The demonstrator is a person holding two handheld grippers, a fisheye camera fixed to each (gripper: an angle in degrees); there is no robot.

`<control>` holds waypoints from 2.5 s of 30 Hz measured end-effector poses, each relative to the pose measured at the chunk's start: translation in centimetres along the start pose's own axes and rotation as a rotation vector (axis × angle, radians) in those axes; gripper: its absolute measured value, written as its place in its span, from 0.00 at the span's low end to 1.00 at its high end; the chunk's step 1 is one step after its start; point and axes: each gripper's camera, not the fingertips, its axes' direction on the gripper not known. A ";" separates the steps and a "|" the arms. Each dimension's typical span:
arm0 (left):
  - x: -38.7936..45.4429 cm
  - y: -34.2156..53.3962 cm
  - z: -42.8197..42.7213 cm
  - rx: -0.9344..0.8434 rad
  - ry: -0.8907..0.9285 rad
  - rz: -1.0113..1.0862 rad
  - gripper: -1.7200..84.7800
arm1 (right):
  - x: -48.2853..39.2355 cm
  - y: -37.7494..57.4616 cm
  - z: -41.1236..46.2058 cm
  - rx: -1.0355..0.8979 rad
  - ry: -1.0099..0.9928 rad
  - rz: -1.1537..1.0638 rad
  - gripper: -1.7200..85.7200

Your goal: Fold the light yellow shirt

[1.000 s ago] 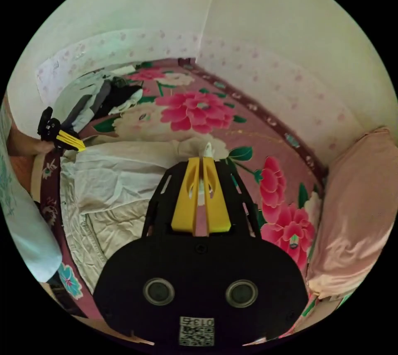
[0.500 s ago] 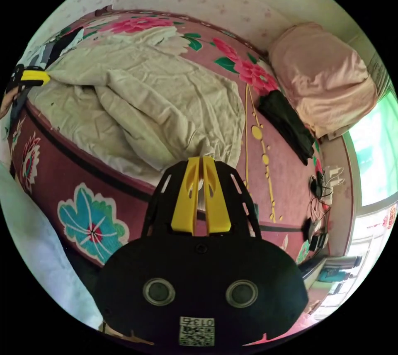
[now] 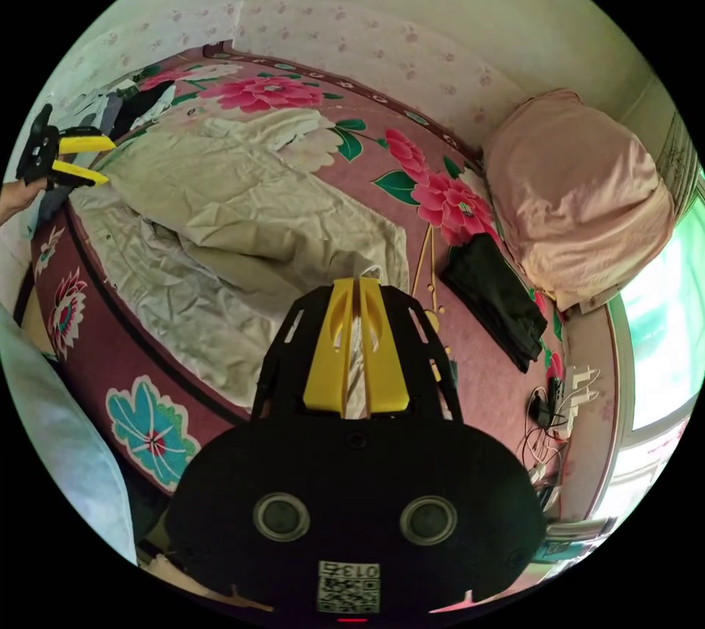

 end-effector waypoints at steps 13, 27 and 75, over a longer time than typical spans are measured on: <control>-4.2 -1.3 -6.8 0.107 -0.035 -0.218 0.02 | 7.9 -8.6 -15.5 0.524 0.210 -0.006 0.03; 9.6 -1.6 0.2 -0.205 -0.002 0.309 0.02 | 0.0 14.6 0.2 -0.232 0.146 -0.118 0.09; -2.8 6.8 17.0 -0.362 0.215 -0.451 0.02 | -1.3 18.5 16.6 -0.230 -0.257 0.185 0.02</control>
